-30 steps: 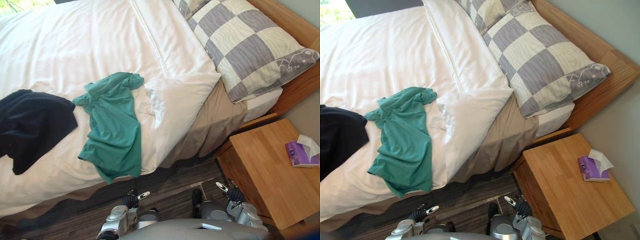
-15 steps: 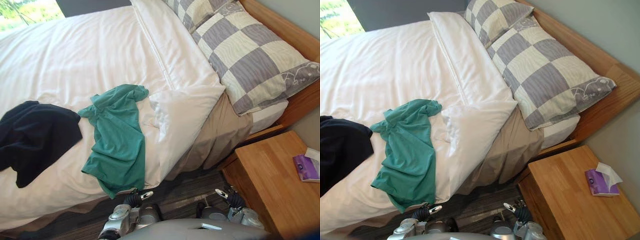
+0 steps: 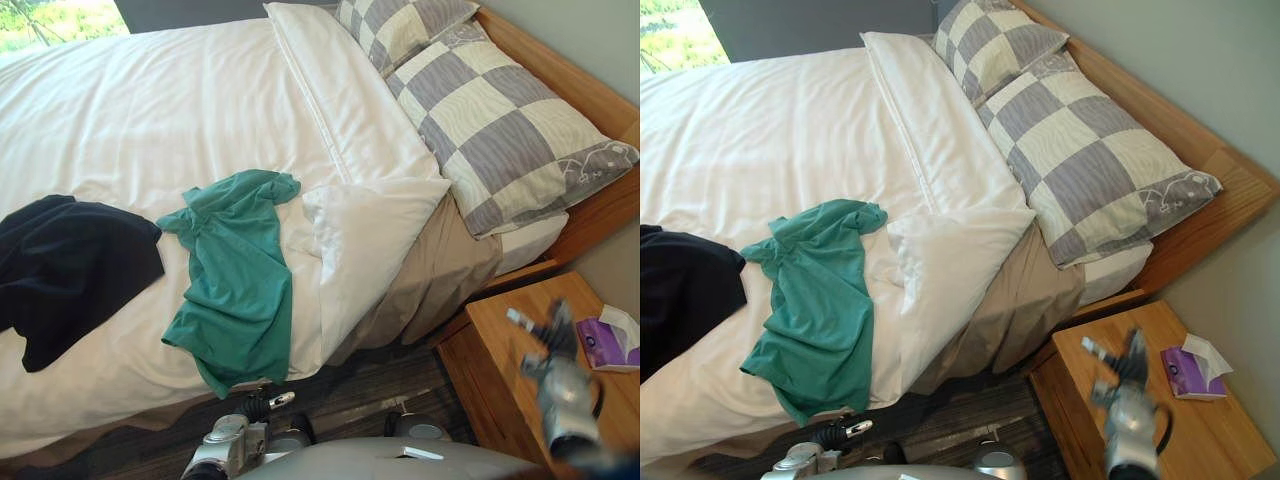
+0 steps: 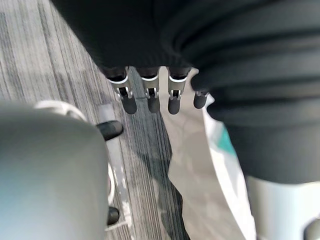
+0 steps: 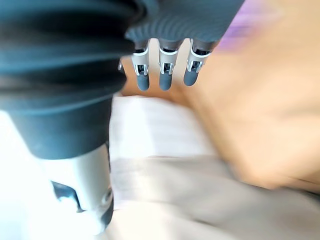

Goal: Tidy the bed and pick cloth on bed and put in laundry

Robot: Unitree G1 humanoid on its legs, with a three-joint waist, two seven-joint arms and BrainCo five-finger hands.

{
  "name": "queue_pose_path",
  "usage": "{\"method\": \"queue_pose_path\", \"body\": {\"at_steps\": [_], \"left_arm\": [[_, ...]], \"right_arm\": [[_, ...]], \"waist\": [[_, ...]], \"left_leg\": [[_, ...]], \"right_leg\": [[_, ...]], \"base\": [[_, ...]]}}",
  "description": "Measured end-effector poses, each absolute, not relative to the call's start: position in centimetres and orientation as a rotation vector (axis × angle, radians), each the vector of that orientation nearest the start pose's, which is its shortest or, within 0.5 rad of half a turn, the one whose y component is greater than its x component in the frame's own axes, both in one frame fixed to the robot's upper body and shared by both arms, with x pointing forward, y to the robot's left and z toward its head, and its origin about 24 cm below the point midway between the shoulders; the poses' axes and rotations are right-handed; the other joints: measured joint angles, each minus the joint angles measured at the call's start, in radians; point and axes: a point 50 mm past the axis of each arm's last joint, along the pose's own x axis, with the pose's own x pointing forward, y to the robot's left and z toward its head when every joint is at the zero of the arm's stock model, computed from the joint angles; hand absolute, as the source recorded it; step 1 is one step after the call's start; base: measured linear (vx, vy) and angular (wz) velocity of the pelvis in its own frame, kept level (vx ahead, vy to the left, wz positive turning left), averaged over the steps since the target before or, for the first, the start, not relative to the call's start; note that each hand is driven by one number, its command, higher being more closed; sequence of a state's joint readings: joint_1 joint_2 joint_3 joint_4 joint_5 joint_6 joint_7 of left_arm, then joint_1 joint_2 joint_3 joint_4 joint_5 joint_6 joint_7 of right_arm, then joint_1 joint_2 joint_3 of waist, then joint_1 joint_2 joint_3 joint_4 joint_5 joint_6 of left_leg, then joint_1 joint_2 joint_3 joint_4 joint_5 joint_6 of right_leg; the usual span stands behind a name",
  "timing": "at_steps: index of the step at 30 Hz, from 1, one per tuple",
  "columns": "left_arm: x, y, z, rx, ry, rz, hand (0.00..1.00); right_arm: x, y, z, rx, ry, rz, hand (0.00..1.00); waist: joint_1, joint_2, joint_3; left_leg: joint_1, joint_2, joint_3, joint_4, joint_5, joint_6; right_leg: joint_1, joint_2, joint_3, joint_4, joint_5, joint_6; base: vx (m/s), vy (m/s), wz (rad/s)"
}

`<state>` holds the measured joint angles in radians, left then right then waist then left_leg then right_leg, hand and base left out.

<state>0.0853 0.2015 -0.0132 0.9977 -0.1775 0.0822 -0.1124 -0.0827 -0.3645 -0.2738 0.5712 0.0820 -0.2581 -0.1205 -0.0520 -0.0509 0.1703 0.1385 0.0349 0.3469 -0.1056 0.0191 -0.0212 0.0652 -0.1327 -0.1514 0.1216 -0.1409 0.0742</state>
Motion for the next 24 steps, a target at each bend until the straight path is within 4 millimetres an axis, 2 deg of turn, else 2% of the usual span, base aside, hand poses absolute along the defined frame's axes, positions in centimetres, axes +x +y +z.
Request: {"method": "queue_pose_path", "body": {"at_steps": [1, 2, 4, 6, 7, 10, 13, 15, 16, 19, 21, 24], "left_arm": [[9.6, 22.3, -15.5, -0.045, 1.15, 0.104, 0.0], [9.3, 22.5, -15.6, -0.048, 1.166, 0.114, 0.0], [8.8, 22.8, -15.6, -0.046, 1.187, 0.122, 0.0], [8.6, 22.8, -15.7, -0.063, 1.196, 0.131, 0.0], [8.6, 22.8, -15.7, -0.081, 1.197, 0.14, 0.0], [8.5, 22.8, -15.7, -0.085, 1.199, 0.144, 0.0], [8.5, 22.8, -15.7, -0.105, 1.194, 0.157, 0.0], [8.9, 22.7, -15.6, -0.12, 1.177, 0.164, 0.0], [8.9, 22.7, -15.5, -0.12, 1.174, 0.164, 0.0], [10.1, 22.6, -15.2, -0.138, 1.13, 0.167, 0.0], [11.2, 22.7, -14.7, -0.146, 1.086, 0.169, 0.0], [12.8, 22.7, -14.1, -0.173, 1.031, 0.18, 0.0]], "right_arm": [[24.5, -30.9, 1.4, -0.265, 0.102, -0.438, 0.0], [26.5, -30.2, 3.5, -0.312, 0.024, -0.388, 0.0], [29.3, -28.4, 6.3, -0.376, -0.073, -0.298, 0.0], [30.8, -26.8, 8.2, -0.432, -0.139, -0.228, 0.0], [32.1, -25.4, 9.9, -0.478, -0.199, -0.174, 0.0], [33.9, -22.8, 13.2, -0.553, -0.316, -0.09, 0.0], [35.1, -20.1, 16.2, -0.619, -0.418, -0.01, 0.0], [35.2, -19.1, 17.5, -0.664, -0.469, 0.02, 0.0], [35.3, -18.9, 17.7, -0.67, -0.476, 0.025, 0.0], [35.9, -17.9, 20.1, -0.763, -0.528, 0.05, 0.0], [36.4, -17.2, 22.1, -0.793, -0.569, 0.051, 0.0], [36.8, -16.8, 23.6, -0.843, -0.568, 0.059, 0.0]], "waist": [[0.002, 0.0, 0.0], [0.006, 0.0, 0.0], [0.016, -0.002, 0.006], [0.024, -0.004, 0.015], [0.043, -0.005, 0.028], [0.064, -0.007, 0.049], [0.071, -0.003, 0.075], [0.071, 0.011, 0.09], [0.071, 0.012, 0.094], [0.083, 0.021, 0.135], [0.092, 0.037, 0.165], [0.102, 0.055, 0.21]], "left_leg": [[-0.006, -0.001, 0.0, 0.0, 0.001, 0.002], [-0.019, -0.002, 0.0, 0.0, 0.003, 0.005], [-0.033, -0.004, -0.001, 0.0, 0.01, 0.011], [-0.04, -0.007, -0.004, 0.001, 0.012, 0.013], [-0.045, -0.013, -0.01, 0.001, 0.013, 0.014], [-0.056, -0.018, -0.029, 0.001, 0.016, 0.018], [-0.07, -0.011, -0.043, 0.002, 0.022, 0.018], [-0.093, 0.001, -0.057, 0.003, 0.032, 0.018], [-0.096, 0.003, -0.058, 0.005, 0.034, 0.019], [-0.13, -0.003, -0.069, 0.007, 0.05, 0.03], [-0.172, -0.005, -0.077, 0.005, 0.059, 0.037], [-0.222, -0.006, -0.089, 0.002, 0.081, 0.034]], "right_leg": [[-0.006, 0.0, 0.0, 0.0, 0.002, 0.002], [-0.017, -0.002, 0.0, -0.002, 0.006, 0.005], [-0.022, -0.006, -0.004, -0.012, 0.026, -0.002], [-0.022, -0.009, -0.014, -0.019, 0.037, -0.002], [-0.022, -0.012, -0.02, -0.022, 0.041, -0.002], [-0.021, -0.016, -0.033, -0.027, 0.047, -0.005], [-0.027, -0.014, -0.044, -0.026, 0.064, -0.02], [-0.046, -0.004, -0.044, -0.024, 0.097, -0.033], [-0.05, -0.003, -0.044, -0.023, 0.101, -0.038], [-0.081, -0.008, -0.044, -0.015, 0.11, -0.041], [-0.119, -0.01, -0.044, -0.015, 0.118, -0.04], [-0.154, -0.011, -0.057, -0.02, 0.117, -0.04]], "base": [[-0.07, 0.043, 0.02], [-0.02, 0.032, 0.04], [0.01, 0.041, 0.1], [0.02, 0.047, 0.17], [0.03, 0.063, 0.21], [0.03, 0.043, 0.19], [0.01, 0.035, 0.16], [-0.02, 0.048, 0.2], [-0.04, 0.065, 0.14], [-0.08, 0.051, 0.12], [-0.11, 0.05, 0.08], [-0.14, 0.024, 0.22]]}}
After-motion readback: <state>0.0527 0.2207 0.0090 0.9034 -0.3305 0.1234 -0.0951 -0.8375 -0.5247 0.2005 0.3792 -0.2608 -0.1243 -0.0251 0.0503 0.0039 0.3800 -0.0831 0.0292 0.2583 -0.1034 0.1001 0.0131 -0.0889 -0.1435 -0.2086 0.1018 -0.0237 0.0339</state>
